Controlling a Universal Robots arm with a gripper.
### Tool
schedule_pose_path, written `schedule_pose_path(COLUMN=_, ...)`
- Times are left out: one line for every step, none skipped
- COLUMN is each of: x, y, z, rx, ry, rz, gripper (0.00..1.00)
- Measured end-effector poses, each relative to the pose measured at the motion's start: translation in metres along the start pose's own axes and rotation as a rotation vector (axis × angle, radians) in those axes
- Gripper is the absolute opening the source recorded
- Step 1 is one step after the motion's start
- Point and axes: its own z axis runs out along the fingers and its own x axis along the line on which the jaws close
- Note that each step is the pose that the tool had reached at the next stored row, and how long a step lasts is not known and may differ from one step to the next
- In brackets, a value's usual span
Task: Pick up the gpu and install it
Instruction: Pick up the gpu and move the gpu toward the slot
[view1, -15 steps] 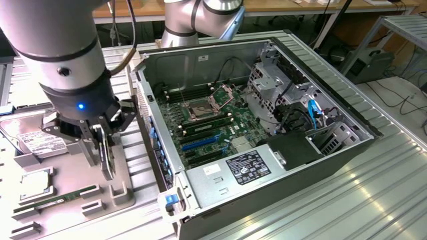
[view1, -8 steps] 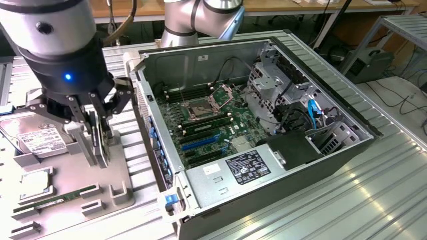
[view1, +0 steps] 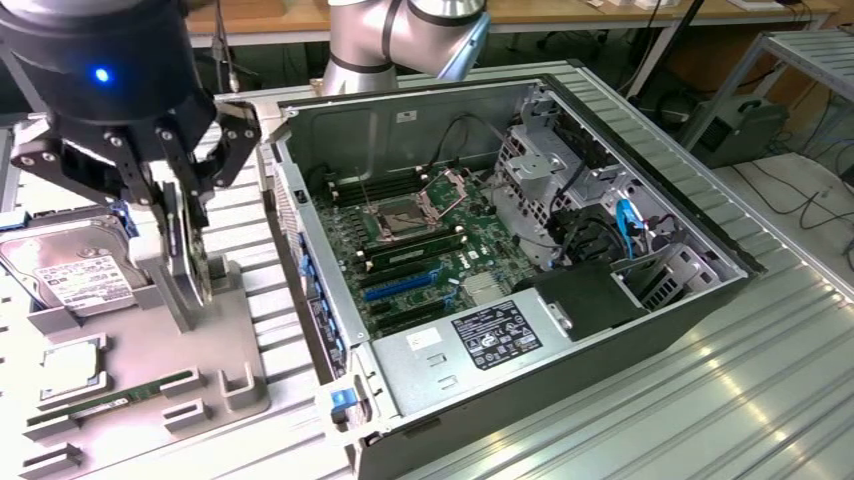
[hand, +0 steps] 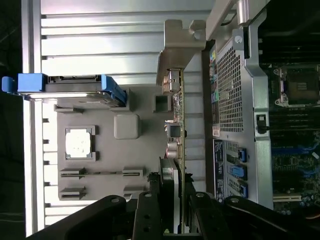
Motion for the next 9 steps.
schedule_pose_path(x=0.0, y=0.0007, z=-0.0074, rx=-0.0001, ry=-0.0001, rz=0.0, gripper=0.28)
schedule_pose_path(x=0.0, y=0.0011, z=-0.0117, rx=0.0, ry=0.0, rz=0.0, gripper=0.28)
schedule_pose_path(x=0.0, y=0.0015, z=-0.0163, rx=0.0, ry=0.0, rz=0.0, gripper=0.28)
schedule_pose_path(x=0.0, y=0.0019, z=-0.0207, rx=-0.0002, ry=-0.0001, rz=0.0, gripper=0.28)
schedule_pose_path(x=0.0, y=0.0023, z=-0.0255, rx=-0.0001, ry=0.0001, rz=0.0, gripper=0.28)
schedule_pose_path(x=0.0, y=0.0027, z=-0.0297, rx=-0.0001, ry=0.0, rz=0.0, gripper=0.28)
schedule_pose_path(x=0.0, y=0.0032, z=-0.0343, rx=-0.0002, ry=-0.0001, rz=0.0, gripper=0.28)
schedule_pose_path(x=0.0, y=0.0035, z=-0.0383, rx=-0.0002, ry=0.0, rz=0.0, gripper=0.28)
schedule_pose_path(x=-0.001, y=0.0039, z=-0.0425, rx=-0.0001, ry=0.0001, rz=0.0, gripper=0.28)
